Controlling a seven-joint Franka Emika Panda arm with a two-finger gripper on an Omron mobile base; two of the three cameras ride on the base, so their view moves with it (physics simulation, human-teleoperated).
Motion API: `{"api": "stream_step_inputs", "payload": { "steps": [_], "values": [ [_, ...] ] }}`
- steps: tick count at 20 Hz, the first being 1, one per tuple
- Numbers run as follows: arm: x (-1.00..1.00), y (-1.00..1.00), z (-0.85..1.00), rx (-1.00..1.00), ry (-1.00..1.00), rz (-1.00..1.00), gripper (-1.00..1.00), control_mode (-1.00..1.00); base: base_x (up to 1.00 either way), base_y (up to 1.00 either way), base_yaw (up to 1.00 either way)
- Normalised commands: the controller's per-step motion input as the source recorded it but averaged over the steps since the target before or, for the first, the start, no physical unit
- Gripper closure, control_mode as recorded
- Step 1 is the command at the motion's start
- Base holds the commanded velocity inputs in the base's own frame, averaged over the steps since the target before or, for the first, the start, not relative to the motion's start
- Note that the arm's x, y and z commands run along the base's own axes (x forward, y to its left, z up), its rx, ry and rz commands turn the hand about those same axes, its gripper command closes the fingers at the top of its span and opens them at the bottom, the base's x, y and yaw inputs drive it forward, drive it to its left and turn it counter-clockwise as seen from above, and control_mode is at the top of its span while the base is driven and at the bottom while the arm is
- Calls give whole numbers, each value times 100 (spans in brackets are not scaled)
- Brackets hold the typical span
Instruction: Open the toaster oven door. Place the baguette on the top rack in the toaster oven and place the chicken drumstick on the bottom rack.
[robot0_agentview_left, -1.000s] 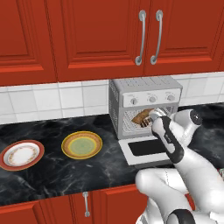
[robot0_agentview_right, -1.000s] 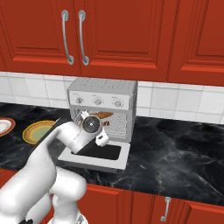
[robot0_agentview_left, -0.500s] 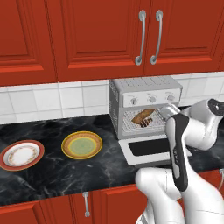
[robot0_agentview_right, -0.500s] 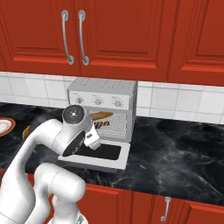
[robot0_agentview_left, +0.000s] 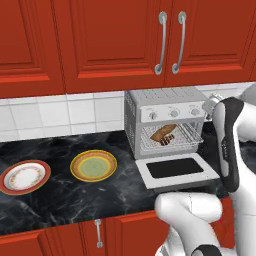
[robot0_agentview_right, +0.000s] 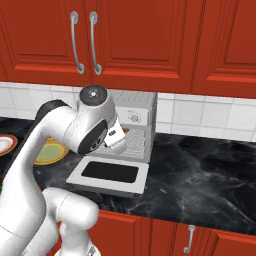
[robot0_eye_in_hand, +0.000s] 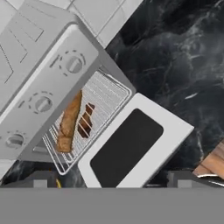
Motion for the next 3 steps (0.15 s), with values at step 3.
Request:
{"api": "stream_step_inputs", "payload": {
  "steps": [3],
  "values": [
    [-23, -58, 63, 0, 10, 0, -100, -100, 0, 0, 0]
  ]
}}
